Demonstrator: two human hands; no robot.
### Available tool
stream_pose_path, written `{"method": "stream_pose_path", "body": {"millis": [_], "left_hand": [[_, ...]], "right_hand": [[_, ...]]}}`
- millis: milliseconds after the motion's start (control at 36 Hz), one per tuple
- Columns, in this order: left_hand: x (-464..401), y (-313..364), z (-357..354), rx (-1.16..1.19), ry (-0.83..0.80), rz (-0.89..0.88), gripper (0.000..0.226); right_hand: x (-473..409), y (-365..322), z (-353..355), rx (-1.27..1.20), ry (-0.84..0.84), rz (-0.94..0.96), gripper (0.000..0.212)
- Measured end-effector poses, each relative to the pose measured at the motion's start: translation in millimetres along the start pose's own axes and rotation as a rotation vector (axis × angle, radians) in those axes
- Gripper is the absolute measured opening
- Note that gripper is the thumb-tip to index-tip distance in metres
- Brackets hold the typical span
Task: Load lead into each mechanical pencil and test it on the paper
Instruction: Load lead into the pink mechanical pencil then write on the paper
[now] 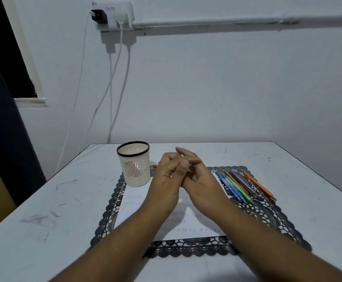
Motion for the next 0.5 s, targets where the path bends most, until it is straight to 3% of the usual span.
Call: {"method": "stream_pose_path", "body": {"millis": [167,222,306,500], "left_hand": [[-3.3,-4.1,19.2,-0.177,0.111,0.007,0.037],[-6.1,-14.5,26.7,-0.154,0.132,0.119,0.031],[-3.6,-34.1,21.3,-0.068,0.01,0.315,0.019],[2.9,-36.7,9.3,-0.131,-0.117,0.358,0.007]], "right_hand": [[-4.4,-2.8,22.1,-0.038,0.13,-0.019,0.015],[-9.8,5.1,33.7,-0.29,0.186,-0.09,0.019],[-16.7,7.1,45.9,-0.783,0.182,-0.13,0.021],[-18.9,17.4,65.8,-1.037,0.224,-0.135,0.039]]}}
Point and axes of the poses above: each hand's wrist, its own x-axis away from the middle knuckle, its own z-axis out of the back of the hand, y = z × x, the point moved 10 cm from there along -x, towards the middle knuckle, and after that the axes turned 9 degrees about x, right-handed, at the moved point
